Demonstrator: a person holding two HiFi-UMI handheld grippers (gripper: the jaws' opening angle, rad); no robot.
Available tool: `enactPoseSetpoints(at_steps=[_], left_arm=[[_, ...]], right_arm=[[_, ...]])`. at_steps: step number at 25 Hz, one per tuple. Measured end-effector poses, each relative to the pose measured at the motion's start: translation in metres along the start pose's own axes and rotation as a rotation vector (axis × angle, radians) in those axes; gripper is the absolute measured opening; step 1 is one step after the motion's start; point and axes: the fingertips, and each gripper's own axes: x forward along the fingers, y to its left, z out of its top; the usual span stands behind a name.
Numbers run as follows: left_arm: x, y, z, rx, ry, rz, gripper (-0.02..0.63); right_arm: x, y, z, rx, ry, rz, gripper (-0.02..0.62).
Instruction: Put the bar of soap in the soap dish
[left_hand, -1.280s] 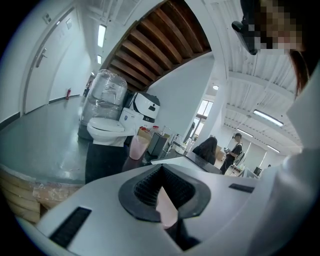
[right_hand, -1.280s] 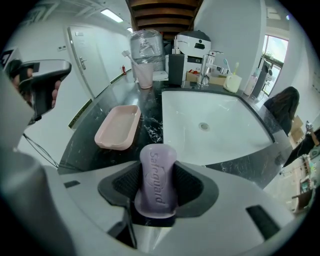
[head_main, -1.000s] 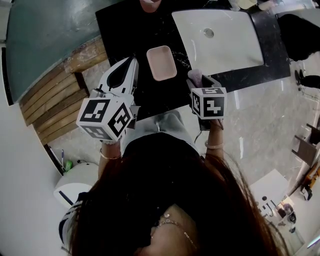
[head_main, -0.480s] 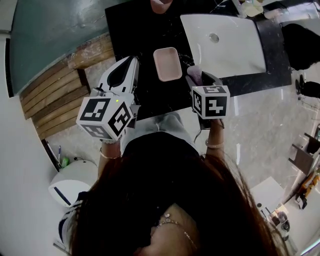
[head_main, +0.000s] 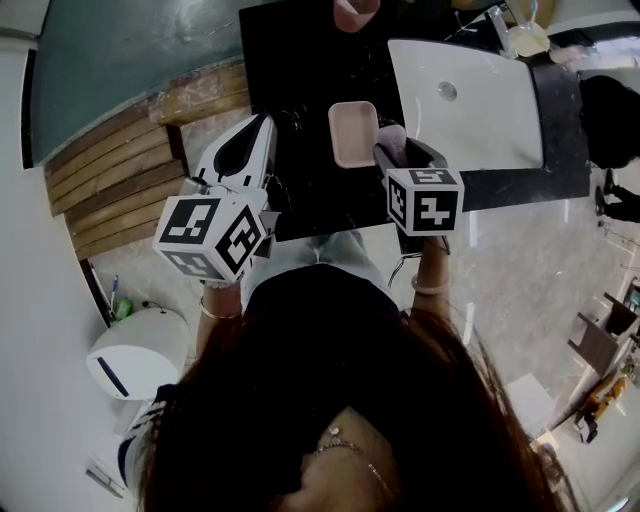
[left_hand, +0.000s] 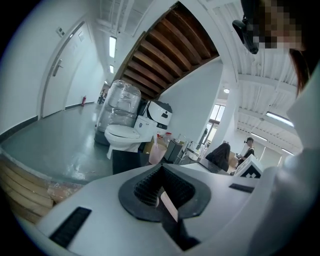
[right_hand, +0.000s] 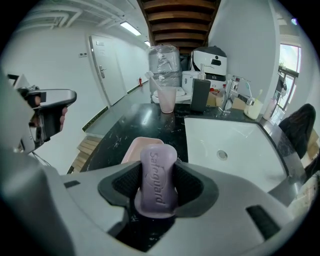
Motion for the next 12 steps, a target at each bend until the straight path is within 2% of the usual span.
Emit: enactPoseSetpoints(at_steps=[12], left_arm=[[-0.026, 0.031, 0.000, -0.026, -0.024, 0.094, -0.005]], right_arm=[[0.022, 0.028, 0.019, -0.057, 0.001, 0.060, 0.204]])
